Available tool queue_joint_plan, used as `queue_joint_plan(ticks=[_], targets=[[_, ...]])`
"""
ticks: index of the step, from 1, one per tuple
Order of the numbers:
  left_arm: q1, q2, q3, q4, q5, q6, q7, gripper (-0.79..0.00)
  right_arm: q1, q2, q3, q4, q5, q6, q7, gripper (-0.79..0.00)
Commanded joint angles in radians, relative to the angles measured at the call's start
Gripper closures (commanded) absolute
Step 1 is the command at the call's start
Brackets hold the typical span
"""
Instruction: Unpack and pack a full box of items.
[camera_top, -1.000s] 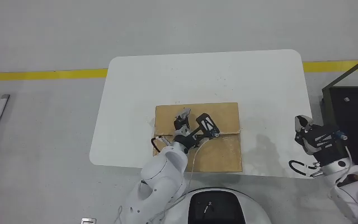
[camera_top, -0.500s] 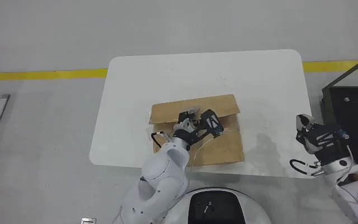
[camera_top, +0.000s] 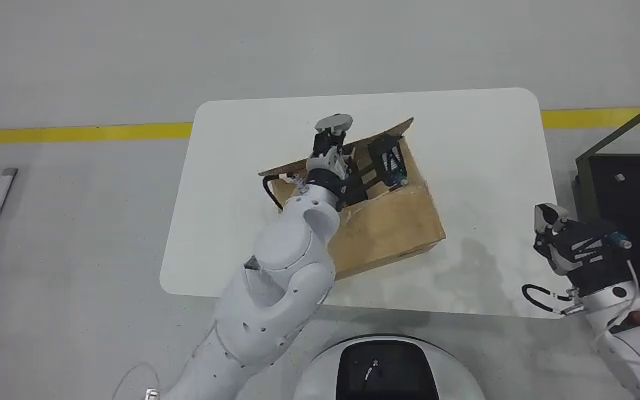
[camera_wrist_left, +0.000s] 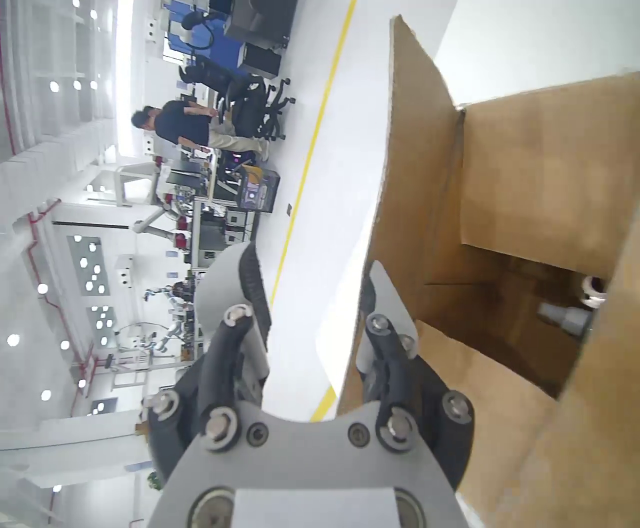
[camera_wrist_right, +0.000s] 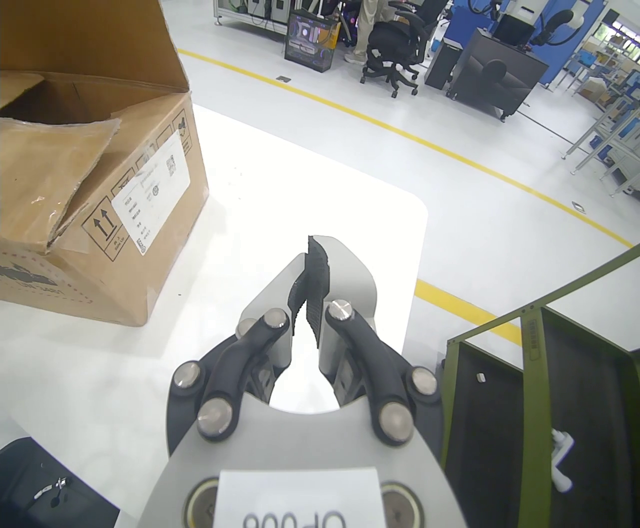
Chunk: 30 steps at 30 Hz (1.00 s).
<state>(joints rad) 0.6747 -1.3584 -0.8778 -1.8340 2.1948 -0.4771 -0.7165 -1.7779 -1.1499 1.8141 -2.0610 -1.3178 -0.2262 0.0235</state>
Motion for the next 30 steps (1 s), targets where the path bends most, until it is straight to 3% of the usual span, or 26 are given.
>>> queue_joint_plan(ticks=[1,10,30], targets=[[-0.041,-0.009,0.006,0.039,-0.011,-0.012,-0.002,-0.785,-0.006,-0.001,0.005,-0.002,0.003,0.000,-0.002,0.000],[-0.169,-0.041,0.044,0.216,0.073,-0.020,-0.004,-0.785,-0.025,-0.004,0.027,0.004,0.017,0.004,-0.010,0.000],[-0.351,-0.130,0.141,0.517,0.157,-0.056,-0.028,-0.785,-0.035,-0.009,0.033,-0.007,0.015,-0.008,-0.002,0.000]])
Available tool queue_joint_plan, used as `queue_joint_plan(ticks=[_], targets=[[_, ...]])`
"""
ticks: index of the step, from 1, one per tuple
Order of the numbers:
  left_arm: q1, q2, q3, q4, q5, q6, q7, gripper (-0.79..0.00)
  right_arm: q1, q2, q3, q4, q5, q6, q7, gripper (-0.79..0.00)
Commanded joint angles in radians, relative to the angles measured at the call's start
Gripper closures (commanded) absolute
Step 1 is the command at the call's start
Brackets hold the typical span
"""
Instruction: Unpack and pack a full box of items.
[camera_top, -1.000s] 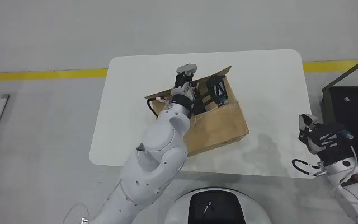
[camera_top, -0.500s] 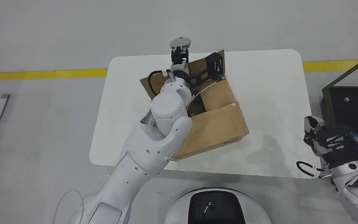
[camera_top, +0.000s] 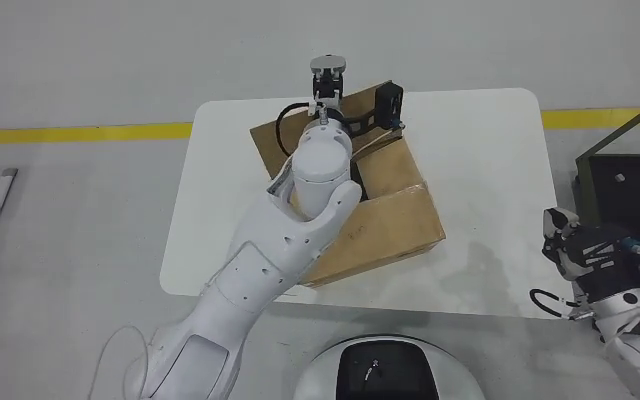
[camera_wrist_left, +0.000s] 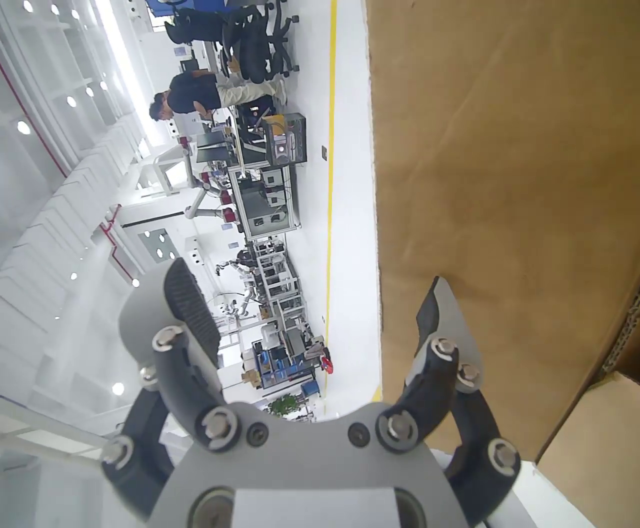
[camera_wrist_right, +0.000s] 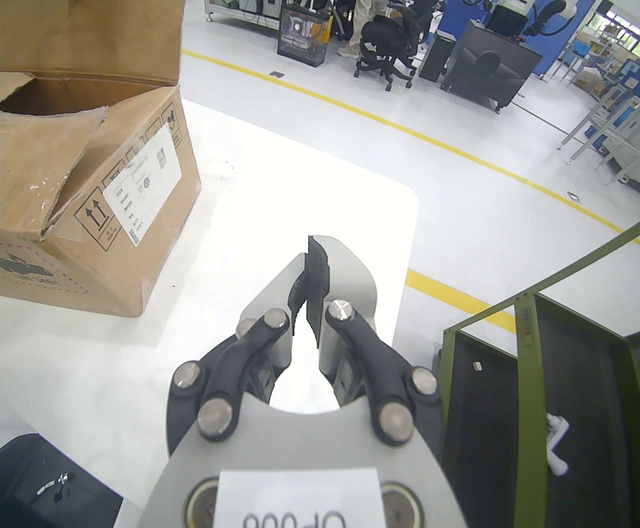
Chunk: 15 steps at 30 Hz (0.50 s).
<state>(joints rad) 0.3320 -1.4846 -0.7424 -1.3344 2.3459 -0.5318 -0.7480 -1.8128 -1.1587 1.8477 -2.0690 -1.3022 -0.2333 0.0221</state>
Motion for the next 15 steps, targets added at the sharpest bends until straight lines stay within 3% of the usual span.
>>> queue_joint_plan(ticks=[1,15], targets=[[-0.016,-0.009,0.011,0.034,0.008,-0.003,0.006,-0.785,0.000,0.000,0.000,0.001,0.000,-0.001,-0.001,0.000],[-0.074,-0.077,0.061,0.223,0.001,-0.017,0.024,-0.785,0.007,-0.003,-0.001,0.012,-0.001,-0.010,0.005,0.000]])
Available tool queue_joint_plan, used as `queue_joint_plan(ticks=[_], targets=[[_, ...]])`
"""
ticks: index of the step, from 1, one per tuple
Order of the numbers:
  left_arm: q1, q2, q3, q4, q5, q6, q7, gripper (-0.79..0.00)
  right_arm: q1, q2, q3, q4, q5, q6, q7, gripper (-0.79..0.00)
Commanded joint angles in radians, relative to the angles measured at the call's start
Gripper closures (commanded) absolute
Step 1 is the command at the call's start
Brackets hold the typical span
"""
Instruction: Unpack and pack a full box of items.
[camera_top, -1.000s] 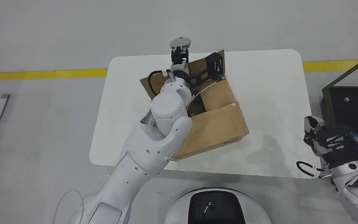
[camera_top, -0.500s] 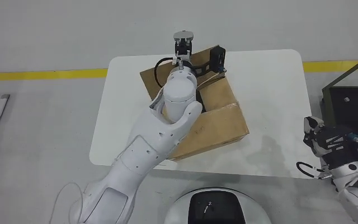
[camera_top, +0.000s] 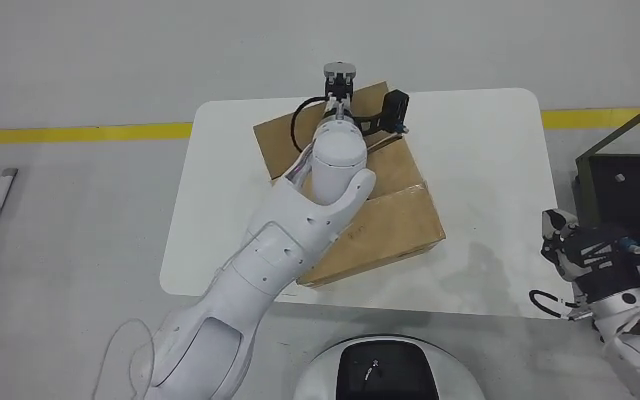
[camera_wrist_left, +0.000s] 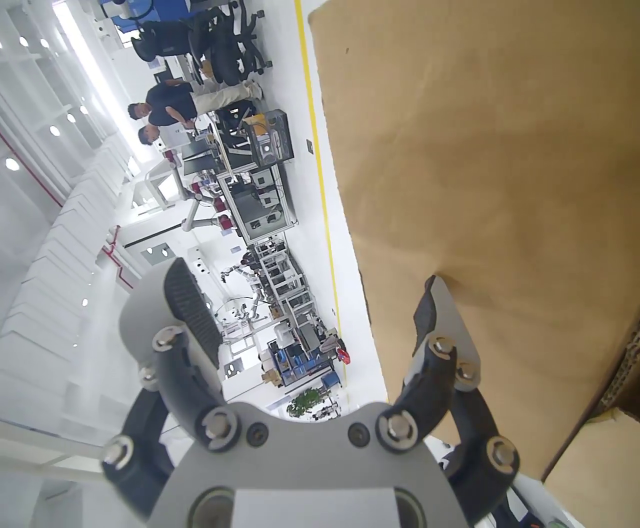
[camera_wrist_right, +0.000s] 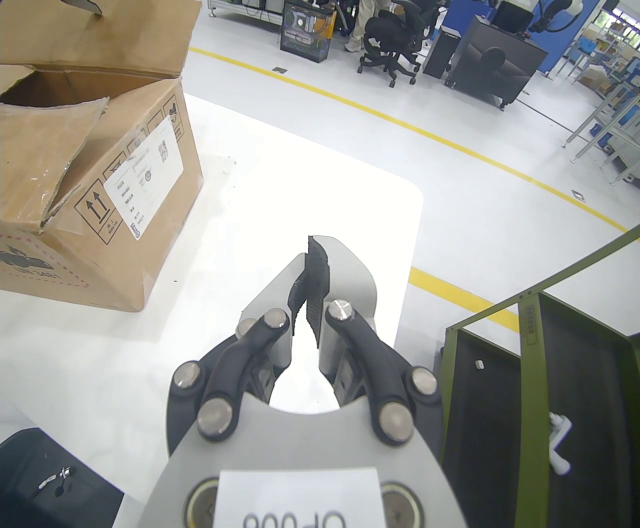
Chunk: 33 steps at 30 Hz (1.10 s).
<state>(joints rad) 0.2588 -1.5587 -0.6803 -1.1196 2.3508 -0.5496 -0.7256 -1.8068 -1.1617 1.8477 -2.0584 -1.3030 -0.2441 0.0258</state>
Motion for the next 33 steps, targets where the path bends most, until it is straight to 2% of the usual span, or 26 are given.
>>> queue_joint_plan(ticks=[1,5,8,12,17,23,28,33], targets=[[-0.002,-0.007,-0.003,0.014,-0.007,0.001,0.003,-0.785,0.003,0.000,-0.001,0.001,-0.002,0.000,0.003,0.000],[0.012,-0.014,-0.037,-0.006,-0.046,0.028,0.006,-0.785,0.012,-0.001,-0.004,0.005,-0.003,0.000,0.009,0.000],[0.059,-0.009,-0.092,-0.097,-0.092,0.052,-0.019,-0.785,0.027,-0.001,-0.009,0.012,-0.004,-0.004,0.016,0.000],[0.165,0.013,-0.175,-0.268,-0.107,0.025,-0.060,-0.785,0.054,0.000,-0.020,0.024,-0.012,-0.011,0.028,0.000],[0.348,0.044,-0.288,-0.539,-0.132,-0.016,-0.082,-0.785,0.095,0.002,-0.047,0.044,-0.031,-0.033,0.049,0.000],[0.582,0.068,-0.370,-0.848,-0.167,-0.054,-0.103,-0.785,0.169,0.003,-0.115,0.092,-0.056,-0.073,0.080,0.000],[0.777,0.080,-0.432,-1.032,-0.238,-0.031,-0.110,-0.785,0.244,0.002,-0.199,0.156,-0.086,-0.115,0.103,0.000],[0.955,0.095,-0.487,-1.155,-0.223,0.002,-0.087,-0.785,0.321,-0.001,-0.287,0.225,-0.062,-0.172,0.115,0.000]])
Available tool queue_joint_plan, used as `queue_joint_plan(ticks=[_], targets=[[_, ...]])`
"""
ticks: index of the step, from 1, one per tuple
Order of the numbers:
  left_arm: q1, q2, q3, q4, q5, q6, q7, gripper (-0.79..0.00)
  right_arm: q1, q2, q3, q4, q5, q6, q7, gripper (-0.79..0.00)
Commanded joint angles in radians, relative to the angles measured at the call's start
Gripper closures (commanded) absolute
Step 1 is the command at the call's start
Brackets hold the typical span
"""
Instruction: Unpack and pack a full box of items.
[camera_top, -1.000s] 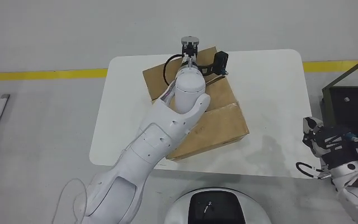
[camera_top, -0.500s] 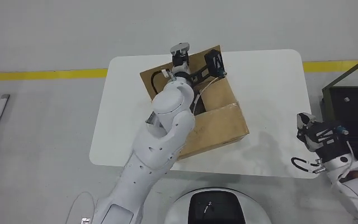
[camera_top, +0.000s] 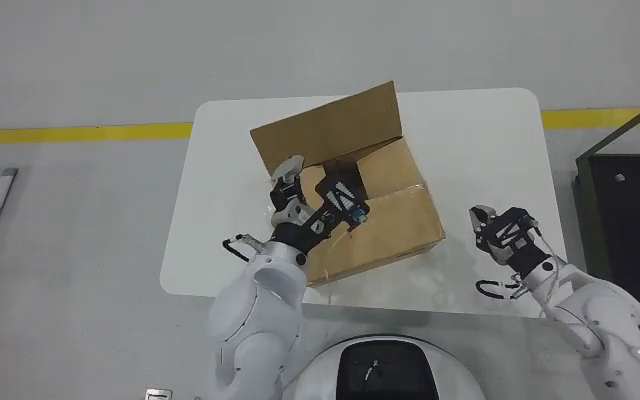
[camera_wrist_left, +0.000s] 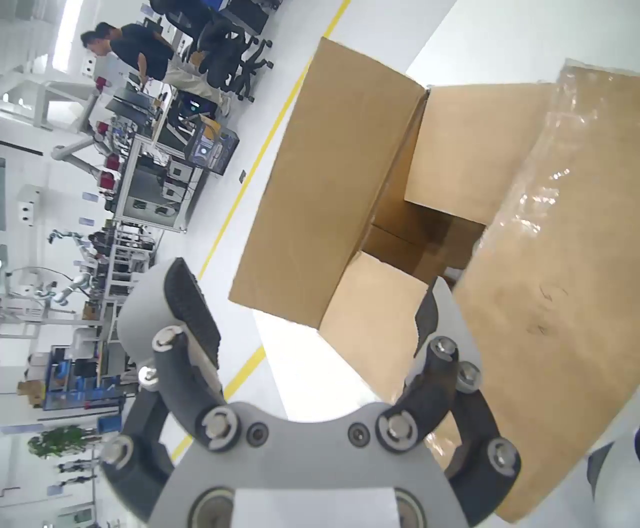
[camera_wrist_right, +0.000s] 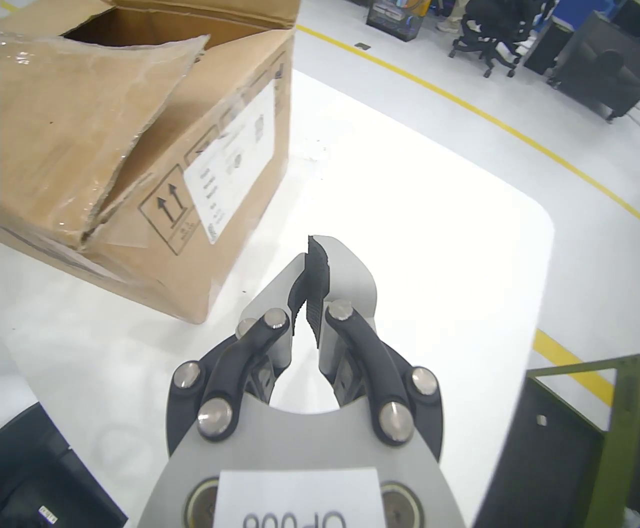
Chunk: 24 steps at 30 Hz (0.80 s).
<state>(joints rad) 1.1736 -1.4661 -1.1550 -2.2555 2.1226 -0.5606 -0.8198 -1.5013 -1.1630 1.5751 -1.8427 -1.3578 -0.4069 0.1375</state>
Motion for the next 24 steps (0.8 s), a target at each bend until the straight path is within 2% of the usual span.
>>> queue_joint_plan(ticks=[1,3,8,15,24], targets=[[0.073,0.004,-0.025,-0.033,-0.006,0.035,0.016,-0.785,0.028,-0.001,-0.032,0.019,-0.012,-0.018,0.005,0.000],[0.131,0.005,-0.055,-0.054,-0.061,0.080,0.032,-0.785,0.052,-0.004,-0.062,0.044,0.010,-0.029,0.011,0.000],[0.199,0.014,-0.100,-0.094,-0.051,0.082,0.069,-0.785,0.098,-0.007,-0.116,0.072,0.015,-0.061,0.025,0.000],[0.232,0.019,-0.145,-0.094,-0.048,0.137,0.117,-0.785,0.075,-0.003,-0.144,0.047,-0.029,-0.094,0.010,0.000],[0.247,0.026,-0.221,-0.094,-0.053,0.184,0.152,-0.785,-0.031,0.013,-0.129,-0.030,-0.092,-0.187,-0.038,0.000]])
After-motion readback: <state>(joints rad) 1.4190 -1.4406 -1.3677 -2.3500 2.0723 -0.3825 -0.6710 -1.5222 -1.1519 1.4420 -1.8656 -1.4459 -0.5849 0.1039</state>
